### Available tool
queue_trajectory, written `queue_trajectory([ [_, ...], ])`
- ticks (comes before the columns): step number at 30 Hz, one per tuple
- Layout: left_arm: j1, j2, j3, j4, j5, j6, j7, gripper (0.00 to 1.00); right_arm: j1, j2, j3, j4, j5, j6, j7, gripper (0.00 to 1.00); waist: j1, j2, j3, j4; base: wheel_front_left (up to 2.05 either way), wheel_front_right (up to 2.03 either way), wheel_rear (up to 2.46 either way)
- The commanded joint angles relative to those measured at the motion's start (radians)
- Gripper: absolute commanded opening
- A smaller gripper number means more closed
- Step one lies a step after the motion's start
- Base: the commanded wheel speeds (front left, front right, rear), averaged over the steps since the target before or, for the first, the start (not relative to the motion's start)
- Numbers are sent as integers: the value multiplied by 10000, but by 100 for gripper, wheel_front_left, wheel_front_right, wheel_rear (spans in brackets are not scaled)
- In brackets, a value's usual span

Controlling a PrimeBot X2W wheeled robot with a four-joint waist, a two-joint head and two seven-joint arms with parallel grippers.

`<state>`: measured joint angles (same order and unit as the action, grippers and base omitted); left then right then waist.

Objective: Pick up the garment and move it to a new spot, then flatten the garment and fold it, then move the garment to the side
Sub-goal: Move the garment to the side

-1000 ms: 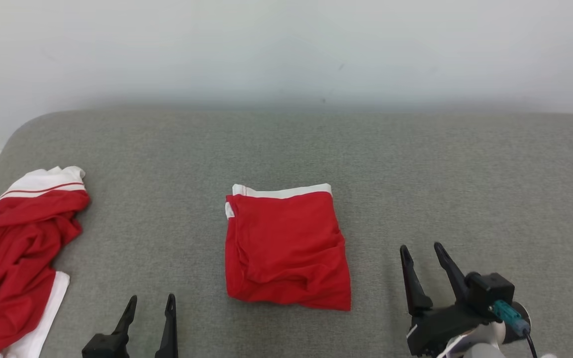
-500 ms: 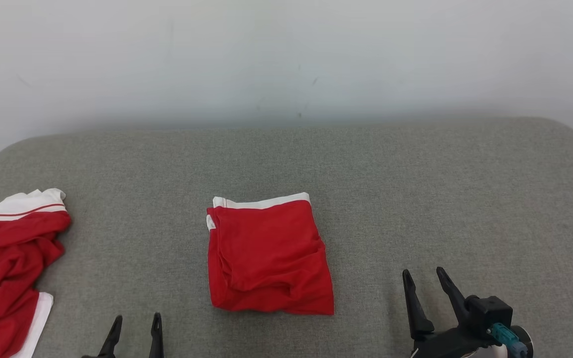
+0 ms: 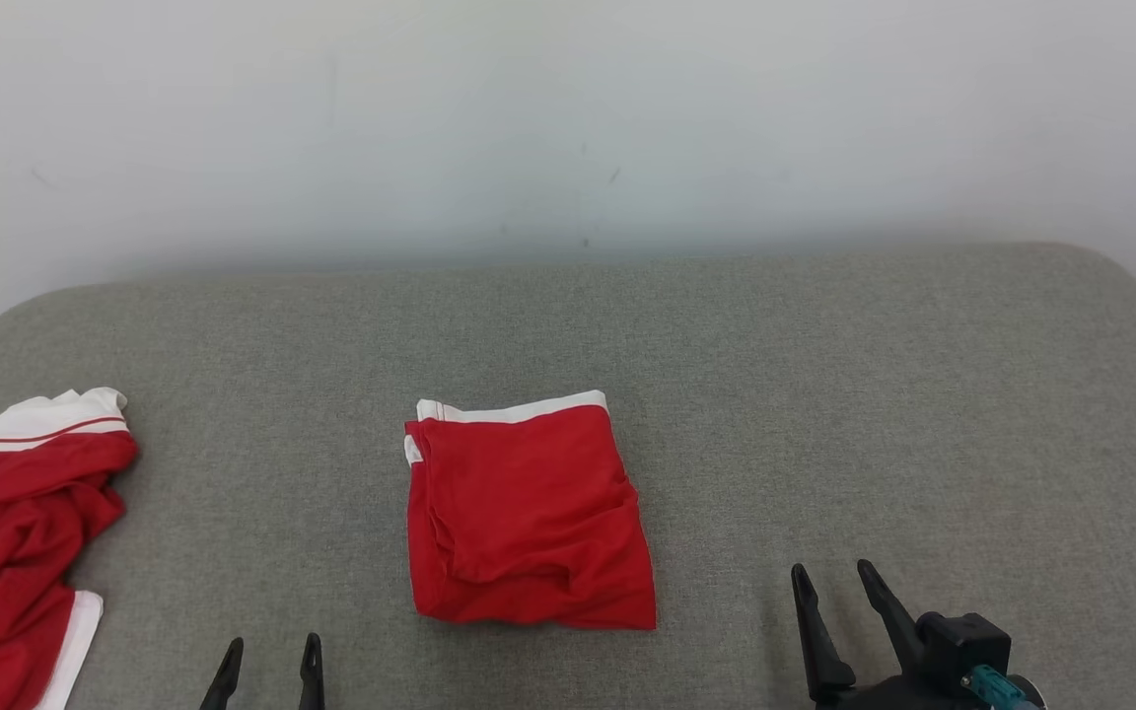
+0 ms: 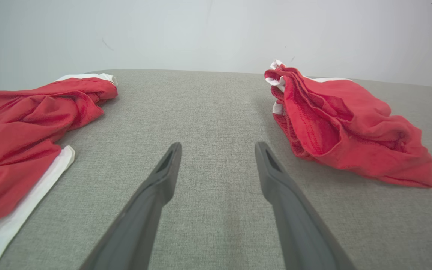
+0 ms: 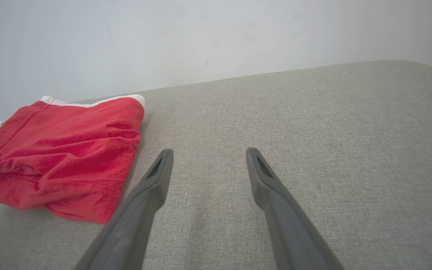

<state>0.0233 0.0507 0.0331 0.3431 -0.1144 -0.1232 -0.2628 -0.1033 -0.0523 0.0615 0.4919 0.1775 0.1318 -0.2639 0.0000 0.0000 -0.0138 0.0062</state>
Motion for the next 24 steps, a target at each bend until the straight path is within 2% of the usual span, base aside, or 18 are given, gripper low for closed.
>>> queue_trajectory([
  [1, 145, -6, -11, -49, 53, 6, -29, 100, 32, 27, 31, -9, 72, -17, -2, 100, 0, 0, 8, -4, 0, 0, 0],
  [14, 38, -6, -166, -84, -13, -2, -29, 100, -13, 28, 136, -39, 265, -17, -2, 100, 0, 0, 128, 186, 0, 0, 0],
  [24, -183, -6, -433, -191, 55, -13, -29, 100, -129, 27, 450, 16, 569, -17, -2, 100, 0, 0, 501, 1000, 0, 0, 0],
])
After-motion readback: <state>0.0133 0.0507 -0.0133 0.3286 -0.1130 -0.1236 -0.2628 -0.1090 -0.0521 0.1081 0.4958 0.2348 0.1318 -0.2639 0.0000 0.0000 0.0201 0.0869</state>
